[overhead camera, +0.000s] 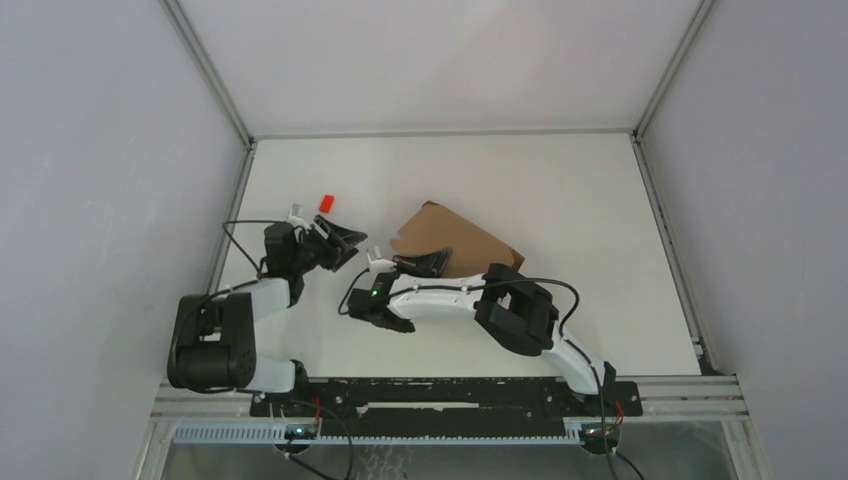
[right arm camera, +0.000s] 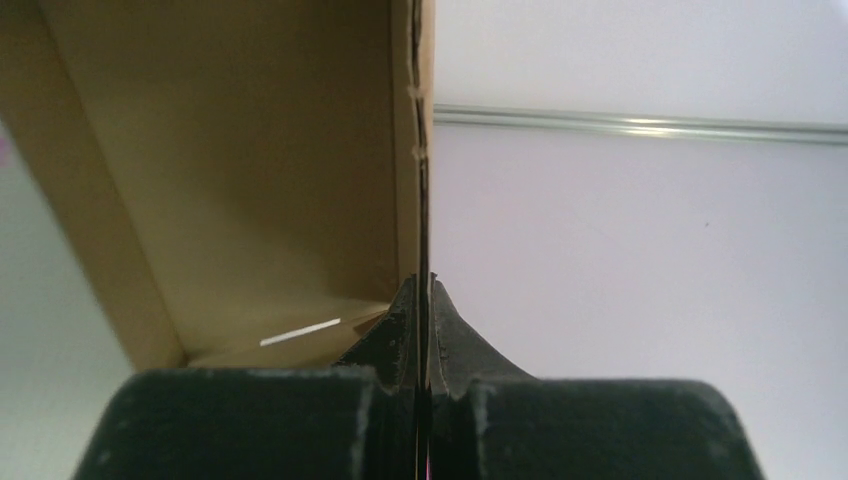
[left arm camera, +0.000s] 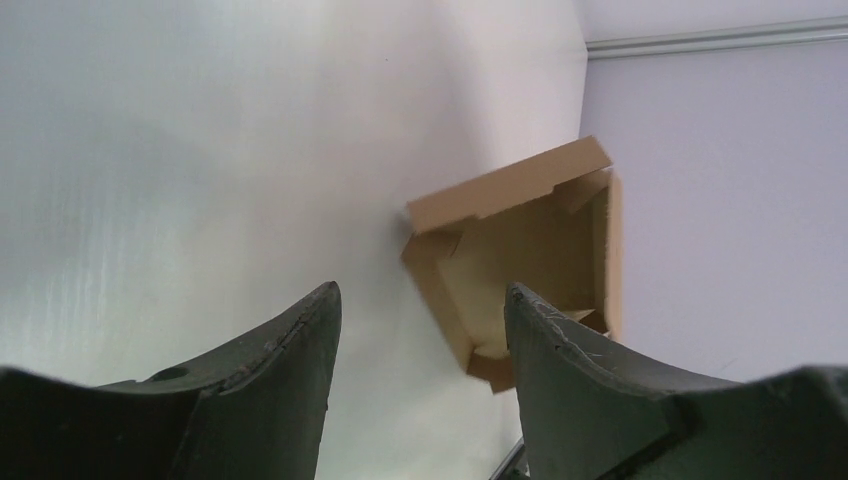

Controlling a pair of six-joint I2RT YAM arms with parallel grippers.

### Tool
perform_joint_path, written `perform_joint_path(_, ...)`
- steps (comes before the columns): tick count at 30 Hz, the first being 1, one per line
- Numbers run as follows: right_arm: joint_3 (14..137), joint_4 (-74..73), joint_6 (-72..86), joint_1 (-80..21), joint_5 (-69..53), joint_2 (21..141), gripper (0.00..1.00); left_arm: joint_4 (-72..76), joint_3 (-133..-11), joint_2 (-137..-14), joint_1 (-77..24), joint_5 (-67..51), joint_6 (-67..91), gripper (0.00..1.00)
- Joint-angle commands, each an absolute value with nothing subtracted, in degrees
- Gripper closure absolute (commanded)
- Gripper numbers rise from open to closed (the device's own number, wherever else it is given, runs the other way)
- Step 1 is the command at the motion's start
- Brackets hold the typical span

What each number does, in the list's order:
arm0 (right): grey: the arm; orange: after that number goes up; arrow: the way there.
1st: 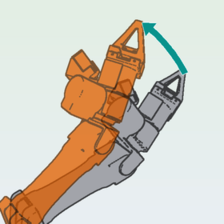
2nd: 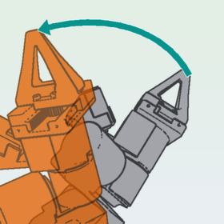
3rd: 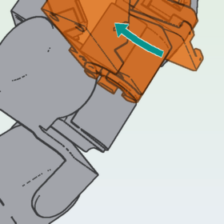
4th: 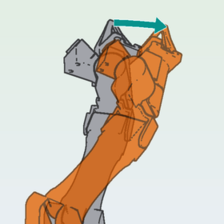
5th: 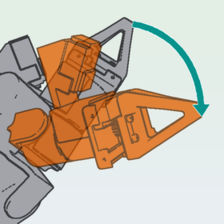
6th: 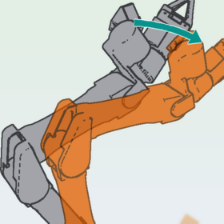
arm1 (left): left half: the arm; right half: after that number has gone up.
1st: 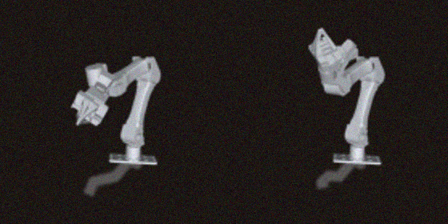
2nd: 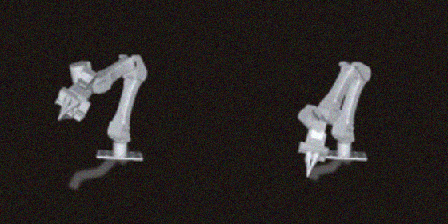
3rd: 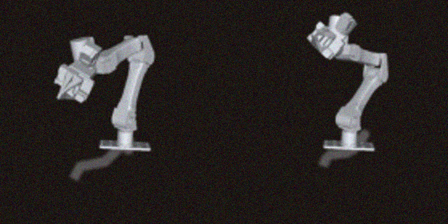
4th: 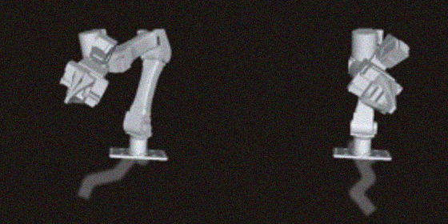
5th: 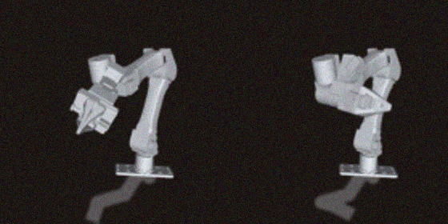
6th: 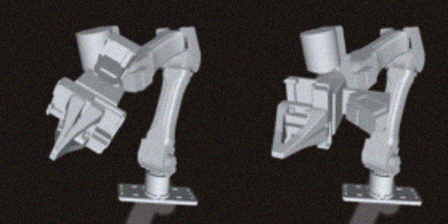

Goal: Fold the paper box
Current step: Fold the paper box at the center of the board.

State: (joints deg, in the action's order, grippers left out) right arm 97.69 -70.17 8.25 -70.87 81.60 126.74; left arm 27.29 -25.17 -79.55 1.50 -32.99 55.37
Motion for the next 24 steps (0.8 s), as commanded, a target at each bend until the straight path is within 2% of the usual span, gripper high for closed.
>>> perform_joint_path(1, 100.8, -78.7, 18.9, -72.3, 83.1, 129.1, 1.00, 33.7, -26.9, -81.2, 2.0, -35.9, 57.4, 0.34)
perform_joint_path(13, 103.2, -88.1, 28.3, -72.9, 84.8, 126.9, 1.00, 43.5, -27.4, -87.7, 1.9, -38.6, 61.3, 0.33)
perform_joint_path(20, 104.3, -88.7, 28.1, -74.4, 86.1, 124.9, 1.00, 43.7, -28.3, -87.4, 1.2, -39.3, 60.9, 0.33)
perform_joint_path(24, 103.6, -88.1, 27.1, -75.4, 84.9, 124.0, 1.00, 44.0, -29.0, -87.1, 0.5, -39.5, 59.3, 0.29)
